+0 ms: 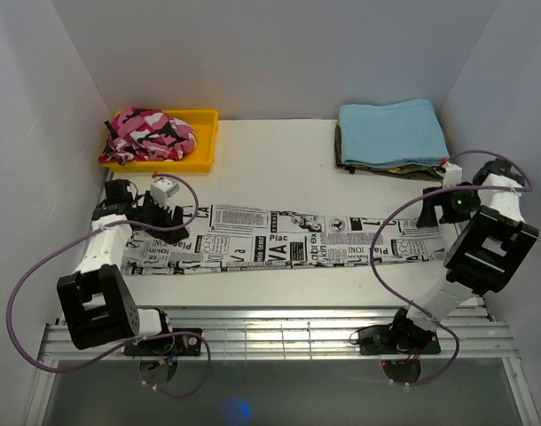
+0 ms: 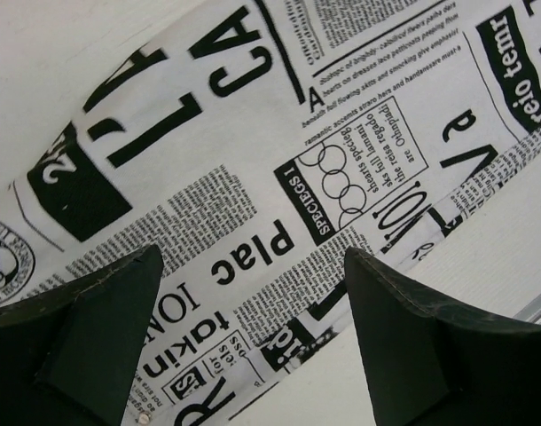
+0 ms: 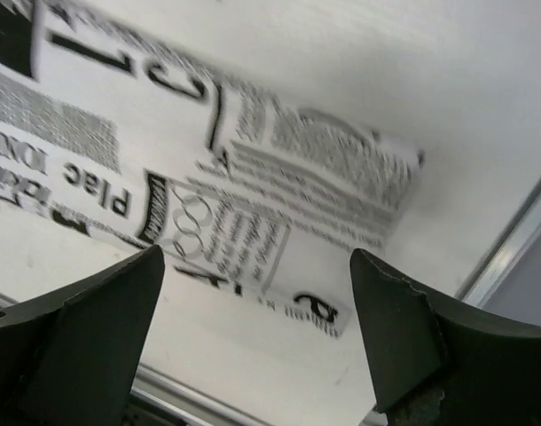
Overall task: Fold and stack the trousers
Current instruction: Fold the trousers
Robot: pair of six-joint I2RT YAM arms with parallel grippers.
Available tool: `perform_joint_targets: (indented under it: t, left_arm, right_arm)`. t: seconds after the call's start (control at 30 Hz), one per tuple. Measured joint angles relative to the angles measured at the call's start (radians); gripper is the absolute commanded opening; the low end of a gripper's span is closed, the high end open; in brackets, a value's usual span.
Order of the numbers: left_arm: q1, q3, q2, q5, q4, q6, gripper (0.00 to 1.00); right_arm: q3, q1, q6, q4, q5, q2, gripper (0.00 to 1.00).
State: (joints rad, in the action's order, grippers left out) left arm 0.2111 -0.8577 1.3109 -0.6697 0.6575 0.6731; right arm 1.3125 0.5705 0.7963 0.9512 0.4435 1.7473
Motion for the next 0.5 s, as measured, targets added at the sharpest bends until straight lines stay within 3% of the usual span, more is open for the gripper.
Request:
perform_joint_targets:
  t: [0.17, 0.27, 0.4, 0.5]
  left_arm:
    - [0.085, -0.046, 0.083, -0.055, -0.008, -0.099, 0.96]
    - [0.093, -0.056, 0.106, -0.118, -0.011, -0.102, 0.93]
    - [0.092, -0.033, 0.086, -0.204, 0.021, 0.038, 0.83]
    - [0.076, 0.027, 0.04, -0.209, 0.084, 0.246, 0.72]
  right_arm:
    - [0.109, -0.289, -0.125, -0.071, 0.103, -0.054, 0.95]
    - [0.259, -0.518, -0.248, -0.14, 0.173, 0.026, 0.94]
    - [0.522, -0.753, -0.41, -0.244, 0.272, 0.24, 0.91]
    - [0.694, -0.88, -0.549, -0.338, 0.329, 0.413, 0.95]
